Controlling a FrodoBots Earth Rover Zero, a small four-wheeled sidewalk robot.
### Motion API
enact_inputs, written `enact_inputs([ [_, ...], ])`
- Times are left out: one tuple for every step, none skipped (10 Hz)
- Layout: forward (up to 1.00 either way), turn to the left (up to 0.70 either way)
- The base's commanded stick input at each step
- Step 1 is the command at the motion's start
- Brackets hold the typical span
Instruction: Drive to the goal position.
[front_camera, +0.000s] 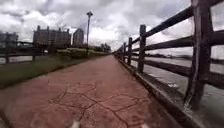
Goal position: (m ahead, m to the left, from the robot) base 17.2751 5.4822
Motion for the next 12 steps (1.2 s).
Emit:
enact_inputs([
  [0.70, 0.00],
  [0.70, 0.00],
  [0.70, 0.00],
  [0.70, 0.00],
  [0.70, -0.16],
  [0.70, -0.35],
  [0.70, -0.35],
  [0.70, -0.16],
  [0.70, 0.00],
  [0.70, 0.00],
  [0.70, 0.00],
  [0.70, 0.00],
])
